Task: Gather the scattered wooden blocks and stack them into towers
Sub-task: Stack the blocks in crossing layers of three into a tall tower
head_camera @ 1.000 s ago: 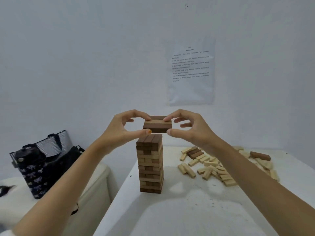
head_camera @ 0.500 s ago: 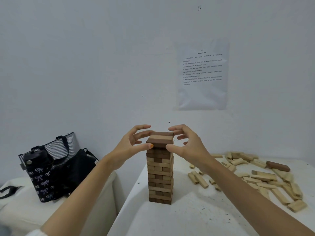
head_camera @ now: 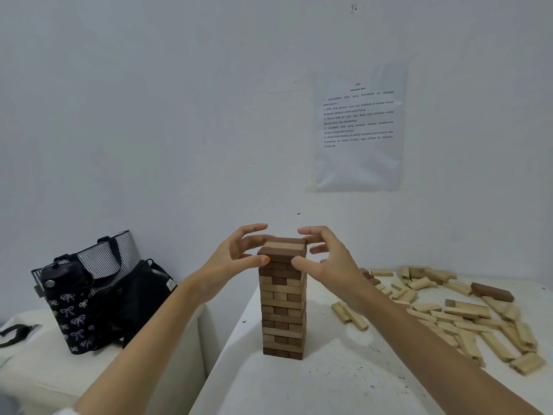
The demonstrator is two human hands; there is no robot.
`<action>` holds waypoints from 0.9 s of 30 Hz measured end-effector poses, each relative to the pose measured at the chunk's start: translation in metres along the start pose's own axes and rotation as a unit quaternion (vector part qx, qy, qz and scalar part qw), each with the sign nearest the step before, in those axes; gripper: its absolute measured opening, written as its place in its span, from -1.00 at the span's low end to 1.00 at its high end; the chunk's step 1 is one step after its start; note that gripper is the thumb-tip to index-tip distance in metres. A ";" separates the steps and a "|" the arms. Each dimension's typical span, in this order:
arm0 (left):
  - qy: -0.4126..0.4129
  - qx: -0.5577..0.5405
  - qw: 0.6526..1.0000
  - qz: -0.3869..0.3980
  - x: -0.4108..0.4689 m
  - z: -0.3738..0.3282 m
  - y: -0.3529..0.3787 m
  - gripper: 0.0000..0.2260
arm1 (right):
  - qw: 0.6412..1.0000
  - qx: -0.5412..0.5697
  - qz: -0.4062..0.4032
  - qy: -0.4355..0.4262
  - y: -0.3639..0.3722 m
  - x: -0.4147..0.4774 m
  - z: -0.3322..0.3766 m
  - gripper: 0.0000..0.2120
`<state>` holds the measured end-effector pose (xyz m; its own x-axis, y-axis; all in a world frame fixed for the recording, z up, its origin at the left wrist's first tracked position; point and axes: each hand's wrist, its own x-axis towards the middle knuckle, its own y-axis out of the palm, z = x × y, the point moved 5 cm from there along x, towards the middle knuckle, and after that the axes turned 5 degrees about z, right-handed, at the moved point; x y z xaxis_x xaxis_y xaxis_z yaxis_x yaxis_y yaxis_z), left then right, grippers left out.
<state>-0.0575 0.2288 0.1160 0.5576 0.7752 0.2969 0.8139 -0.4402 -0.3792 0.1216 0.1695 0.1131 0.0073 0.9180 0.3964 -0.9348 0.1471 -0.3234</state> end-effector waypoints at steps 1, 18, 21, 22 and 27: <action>0.002 0.001 1.000 0.001 0.000 0.000 0.000 -0.47 | 1.000 0.001 -0.001 0.002 0.000 -0.001 0.000 -0.51; -0.097 -0.207 0.962 -0.148 -0.012 -0.001 0.048 -0.40 | 0.966 0.212 -0.046 0.142 0.048 -0.009 -0.005 -0.40; -0.096 -0.228 0.956 -0.158 -0.010 -0.001 0.053 -0.40 | 0.964 0.210 -0.040 0.159 0.055 -0.007 -0.005 -0.30; -0.095 -0.228 0.956 -0.159 -0.010 -0.001 0.054 -0.41 | 0.964 0.211 -0.039 0.157 0.056 -0.007 -0.004 -0.31; -0.103 -0.212 0.957 -0.166 -0.011 0.000 0.053 -0.40 | 0.967 0.205 -0.043 0.145 0.056 -0.009 0.001 -0.40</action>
<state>-0.0200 0.1970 0.0925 0.2477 0.9582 0.1433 0.9582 -0.2641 0.1100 0.0690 0.1693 0.0921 0.1344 0.9825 0.1292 -0.9882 0.1233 0.0905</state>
